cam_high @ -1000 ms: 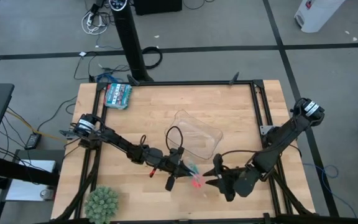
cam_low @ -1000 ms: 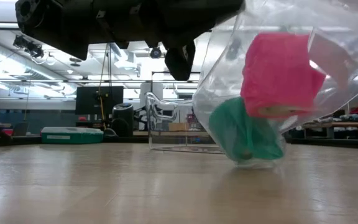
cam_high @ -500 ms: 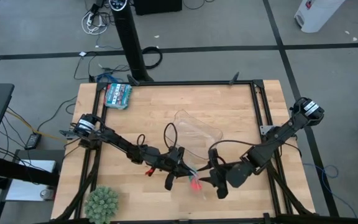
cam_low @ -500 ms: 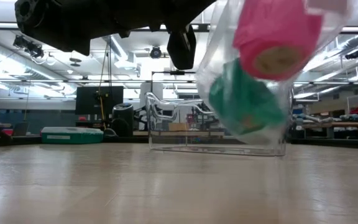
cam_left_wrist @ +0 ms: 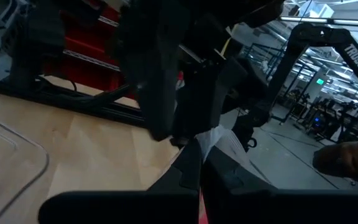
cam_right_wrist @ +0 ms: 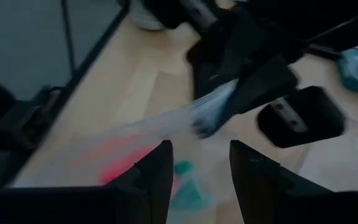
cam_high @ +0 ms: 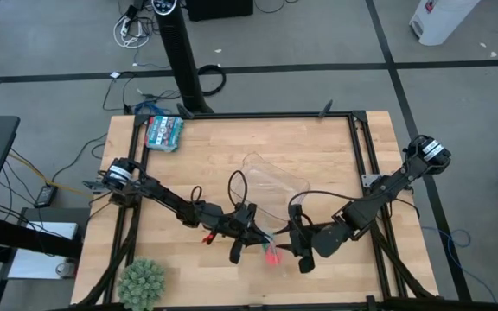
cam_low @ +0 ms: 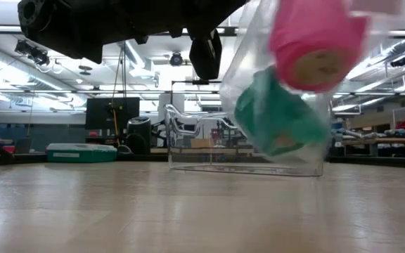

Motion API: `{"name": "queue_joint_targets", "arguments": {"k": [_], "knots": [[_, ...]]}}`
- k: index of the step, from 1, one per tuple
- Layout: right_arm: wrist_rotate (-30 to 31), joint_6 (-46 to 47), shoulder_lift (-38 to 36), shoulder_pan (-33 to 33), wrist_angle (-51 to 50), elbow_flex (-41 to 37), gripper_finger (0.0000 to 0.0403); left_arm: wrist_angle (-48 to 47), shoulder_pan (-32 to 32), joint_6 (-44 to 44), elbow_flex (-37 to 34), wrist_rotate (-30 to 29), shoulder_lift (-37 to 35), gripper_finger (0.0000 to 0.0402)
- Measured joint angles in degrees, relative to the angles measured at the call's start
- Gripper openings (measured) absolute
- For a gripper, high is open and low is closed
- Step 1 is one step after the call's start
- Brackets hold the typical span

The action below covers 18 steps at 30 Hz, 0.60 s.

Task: Roll bandage
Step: Close the transparent zip bag

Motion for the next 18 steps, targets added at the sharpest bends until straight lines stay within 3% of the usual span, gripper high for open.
{"name": "queue_joint_targets", "arguments": {"k": [4, 9, 18], "knots": [[0.03, -2.14, 0.0, -1.35, 0.18, 0.0, 0.0151, 0.04, 0.03, 1.74, 0.0, 0.04, 0.0, 0.0008], [-7.26, -0.07, 0.0, -4.6, 0.27, 0.0, 0.0151, 0.59, -0.09, 3.0, 0.11, 0.76, 0.02, 0.0008], [-11.91, -0.36, -0.02, -6.83, 2.49, -0.06, 0.0151, 0.25, -0.11, 12.97, 1.59, 1.03, 0.09, 0.0008]]}}
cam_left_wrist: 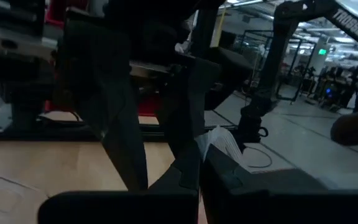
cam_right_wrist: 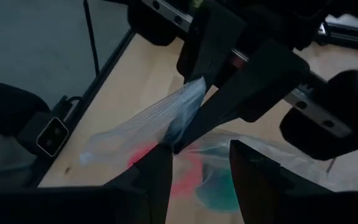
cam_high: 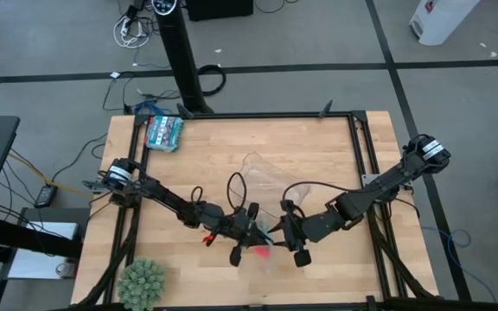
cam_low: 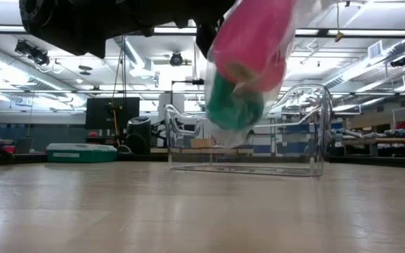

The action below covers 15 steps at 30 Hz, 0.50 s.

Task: Roll bandage
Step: Close the transparent zip bag

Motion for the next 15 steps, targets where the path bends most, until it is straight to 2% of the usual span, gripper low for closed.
{"name": "queue_joint_targets", "arguments": {"k": [4, 6, 9, 10, 15], "knots": [[0.04, 0.57, -0.09, -0.26, 0.56, -0.03, 0.0137, -0.04, 0.0, 1.96, 0.94, -0.36, 0.0, 0.0008], [0.23, -0.07, -0.09, -0.13, 1.03, -0.03, 0.0103, 0.19, 0.0, 1.96, 1.08, -0.42, 0.0, 0.0008], [0.16, -0.82, -0.09, -0.1, 1.03, -0.03, 0.0024, 0.42, 0.07, 1.81, 1.1, -0.59, 0.0, 0.0008], [0.13, -1.06, -0.09, -0.08, 0.94, -0.03, 0.0014, 0.41, 0.07, 1.81, 1.1, -0.64, 0.0, 0.0008], [0.38, 0.14, -0.07, 0.4, 1.36, -0.03, 0.0002, 1.65, 0.06, 1.8, 1.18, -0.54, 0.0, 0.0008]]}}
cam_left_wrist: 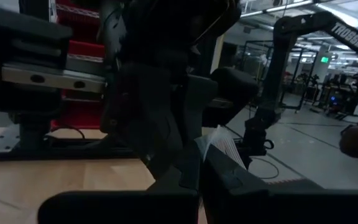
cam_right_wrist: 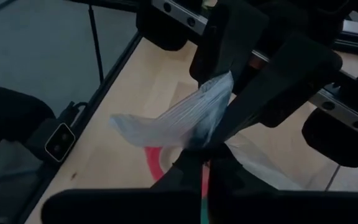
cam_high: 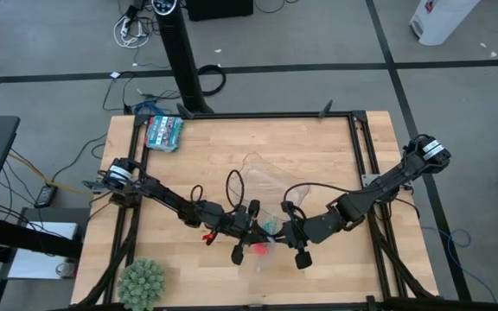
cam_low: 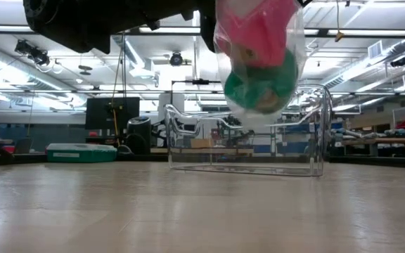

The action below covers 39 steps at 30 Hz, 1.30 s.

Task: Roll bandage
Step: Close the transparent zip bag

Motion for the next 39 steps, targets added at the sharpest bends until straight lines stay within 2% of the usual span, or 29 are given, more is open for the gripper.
{"name": "queue_joint_targets", "arguments": {"k": [5, 12, 17, 19, 24, 26, 30, 34, 39], "knots": [[2.05, 1.64, -0.18, 1.68, 0.03, 0.07, 0.0, -0.87, -0.03, 3.41, 0.07, 0.19, -1.0, 0.0008], [10.53, 6.69, -4.55, 5.29, -8.83, 0.1, 0.0001, -14.04, 0.1, 4.54, 0.11, 0.27, -5.28, 0.0008], [14.44, 9.52, -7.48, 6.69, -11.37, 0.09, 0.0001, -18.0, -0.27, 4.49, 0.09, 0.67, -6.47, 0.0008], [12.95, 9.53, -7.56, 6.7, -11.38, 0.09, 0.0001, -17.63, -0.26, 4.49, 0.02, 0.51, -6.53, 0.0008], [4.49, 10.89, -5.92, 6.29, -11.61, 0.07, 0.0, -17.66, -0.23, 4.47, 0.0, -0.71, -6.56, 0.0008], [3.42, 8.73, -4.8, 6.22, -11.37, 0.07, 0.0003, -17.62, -0.31, 4.47, 0.0, -0.73, -6.56, 0.0008], [3.42, 3.58, -1.47, 6.22, -9.16, 0.05, 0.0028, -17.4, -0.34, 4.45, -0.09, 0.04, -6.56, 0.0008], [3.26, 0.78, 1.15, 6.24, -5.24, 0.04, 0.0074, -18.35, -0.38, 3.19, -0.09, -0.22, -6.56, 0.001], [4.8, 3.17, 0.96, 5.92, -5.55, 0.04, 0.013, -21.96, -1.0, 2.53, -0.11, -2.31, -6.56, 0.005]]}}
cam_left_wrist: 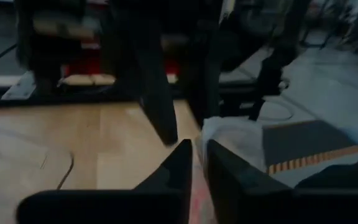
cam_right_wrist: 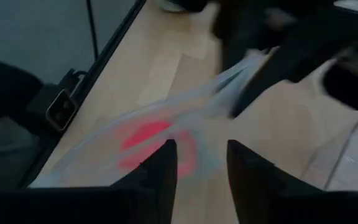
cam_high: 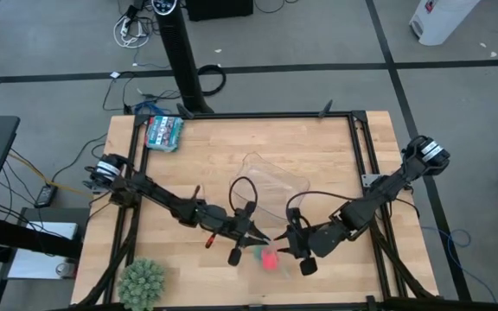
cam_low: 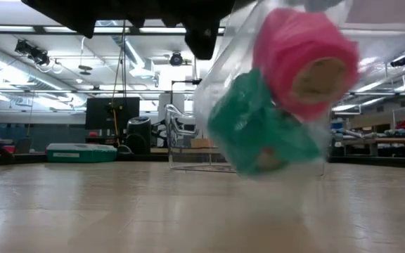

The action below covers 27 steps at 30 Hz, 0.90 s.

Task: Roll bandage
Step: Close the transparent zip bag

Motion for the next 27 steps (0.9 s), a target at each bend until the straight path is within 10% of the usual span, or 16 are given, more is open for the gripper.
{"name": "queue_joint_targets", "arguments": {"k": [7, 27], "knots": [[-1.82, 7.09, 1.08, -1.94, 0.66, 0.0, 0.0165, -4.09, -0.19, -1.5, 0.0, -2.71, 0.07, 0.0105], [-4.7, 10.92, 5.99, -2.98, -1.27, 0.02, 0.0155, -14.1, -1.75, -3.12, 0.0, -3.45, -3.17, 0.0102]]}}
